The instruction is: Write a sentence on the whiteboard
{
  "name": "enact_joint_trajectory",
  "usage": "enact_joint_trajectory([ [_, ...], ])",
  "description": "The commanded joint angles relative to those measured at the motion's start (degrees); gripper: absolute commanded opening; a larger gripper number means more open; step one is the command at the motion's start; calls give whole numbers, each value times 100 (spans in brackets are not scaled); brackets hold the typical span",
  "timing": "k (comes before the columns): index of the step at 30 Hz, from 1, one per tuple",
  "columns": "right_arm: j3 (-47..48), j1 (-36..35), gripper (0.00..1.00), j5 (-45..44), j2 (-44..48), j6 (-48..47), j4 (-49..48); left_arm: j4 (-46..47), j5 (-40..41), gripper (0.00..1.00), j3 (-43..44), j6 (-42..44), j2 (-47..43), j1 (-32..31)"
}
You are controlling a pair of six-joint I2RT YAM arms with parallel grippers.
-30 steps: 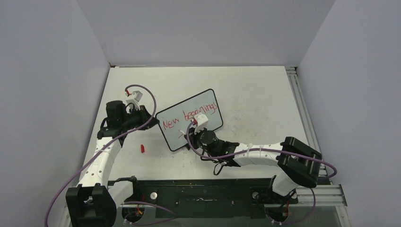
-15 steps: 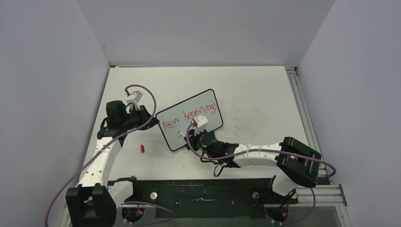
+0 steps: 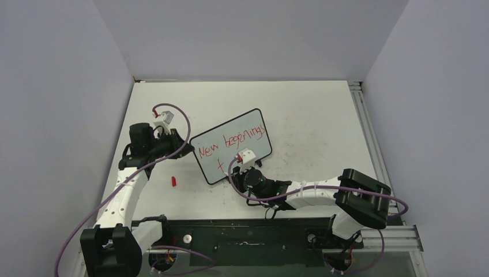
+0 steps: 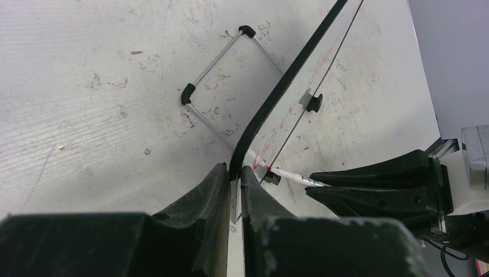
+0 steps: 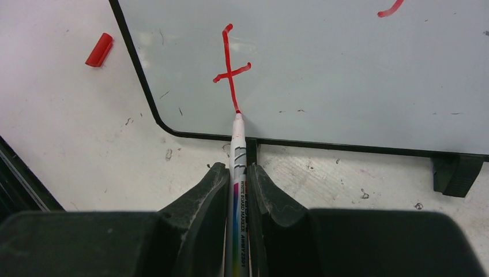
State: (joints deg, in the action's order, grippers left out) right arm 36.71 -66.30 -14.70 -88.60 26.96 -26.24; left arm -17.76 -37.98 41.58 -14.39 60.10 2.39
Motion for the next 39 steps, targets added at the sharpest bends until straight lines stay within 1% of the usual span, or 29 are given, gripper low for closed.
enact_joint_trajectory([
  [1, -3, -54, 5, -328, 137, 99, -82, 159, -90, 0, 52, -11, -121, -11],
  [7, 27, -67, 5, -640, 335, 26, -38, 159, -92, 0, 52, -11, -130, -11],
  [16, 14, -93, 5, -629, 788, -154, -161, 163, -92, 0, 51, -11, -129, -17],
  [31, 261, -84, 5, -729, 306, -246, -246, 160, -87, 0, 51, -11, -128, -15],
  [39, 280, -26, 5, -781, 207, -246, -274, 170, -88, 0, 51, -11, -107, -28],
])
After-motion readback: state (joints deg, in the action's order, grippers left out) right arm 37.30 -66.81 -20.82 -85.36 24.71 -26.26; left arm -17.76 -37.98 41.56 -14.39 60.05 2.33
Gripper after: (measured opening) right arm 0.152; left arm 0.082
